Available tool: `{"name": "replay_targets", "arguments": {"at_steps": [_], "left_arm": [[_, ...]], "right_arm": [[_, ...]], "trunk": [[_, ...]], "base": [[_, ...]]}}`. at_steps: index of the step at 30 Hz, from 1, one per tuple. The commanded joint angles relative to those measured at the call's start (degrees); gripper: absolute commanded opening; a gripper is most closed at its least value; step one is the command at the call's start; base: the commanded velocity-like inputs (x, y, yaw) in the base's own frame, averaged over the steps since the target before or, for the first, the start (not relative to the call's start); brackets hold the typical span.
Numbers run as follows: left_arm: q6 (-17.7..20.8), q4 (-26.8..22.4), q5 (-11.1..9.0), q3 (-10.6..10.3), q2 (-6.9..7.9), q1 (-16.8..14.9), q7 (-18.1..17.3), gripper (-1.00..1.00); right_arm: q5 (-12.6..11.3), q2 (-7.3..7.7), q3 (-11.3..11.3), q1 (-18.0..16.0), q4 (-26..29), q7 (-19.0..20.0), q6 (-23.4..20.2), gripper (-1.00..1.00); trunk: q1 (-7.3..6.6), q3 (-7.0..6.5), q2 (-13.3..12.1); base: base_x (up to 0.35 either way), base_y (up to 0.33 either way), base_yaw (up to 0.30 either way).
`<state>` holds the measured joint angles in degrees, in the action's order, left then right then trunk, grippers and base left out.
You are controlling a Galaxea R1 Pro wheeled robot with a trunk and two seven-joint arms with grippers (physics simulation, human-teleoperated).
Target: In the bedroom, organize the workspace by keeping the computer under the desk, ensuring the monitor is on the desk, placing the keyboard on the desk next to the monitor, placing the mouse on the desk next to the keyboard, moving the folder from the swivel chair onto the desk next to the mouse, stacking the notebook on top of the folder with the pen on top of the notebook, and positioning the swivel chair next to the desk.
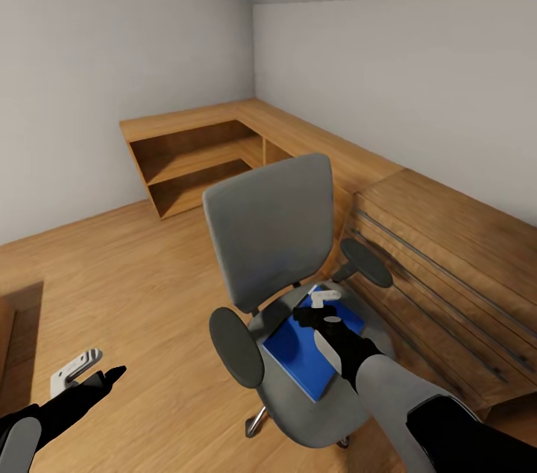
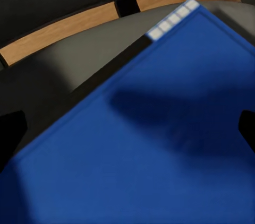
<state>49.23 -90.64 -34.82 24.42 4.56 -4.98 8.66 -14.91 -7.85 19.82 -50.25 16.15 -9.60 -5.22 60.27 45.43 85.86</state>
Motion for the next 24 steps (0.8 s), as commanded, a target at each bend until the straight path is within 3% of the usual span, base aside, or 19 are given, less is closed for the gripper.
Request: {"name": "replay_targets", "arguments": {"at_steps": [1,17,24], "left_arm": [[0.25,-0.06,-0.61,0.04,0.01,-0.03,0.50,1.00],[0.33,-0.11,-0.68,0.25,0.15,-0.03,0.40,1.00],[0.27,-0.14,-0.69,0.36,0.10,-0.03,0.39,1.00]], "right_arm": [[-0.49,0.03,0.49,-0.02,0.11,-0.41,-0.32,1.00],[-0.48,0.03,0.49,-0.02,0.11,-0.42,-0.49,1.00],[-0.47,0.03,0.49,-0.02,0.11,-0.42,-0.49,1.00]], "trunk": [[0.00,0.05,0.02],[0.00,0.06,0.02],[1.10,0.95,2.03]], "base": [[0.000,0.000,0.000],[0.000,0.000,0.000],[0.000,0.000,0.000]]}}
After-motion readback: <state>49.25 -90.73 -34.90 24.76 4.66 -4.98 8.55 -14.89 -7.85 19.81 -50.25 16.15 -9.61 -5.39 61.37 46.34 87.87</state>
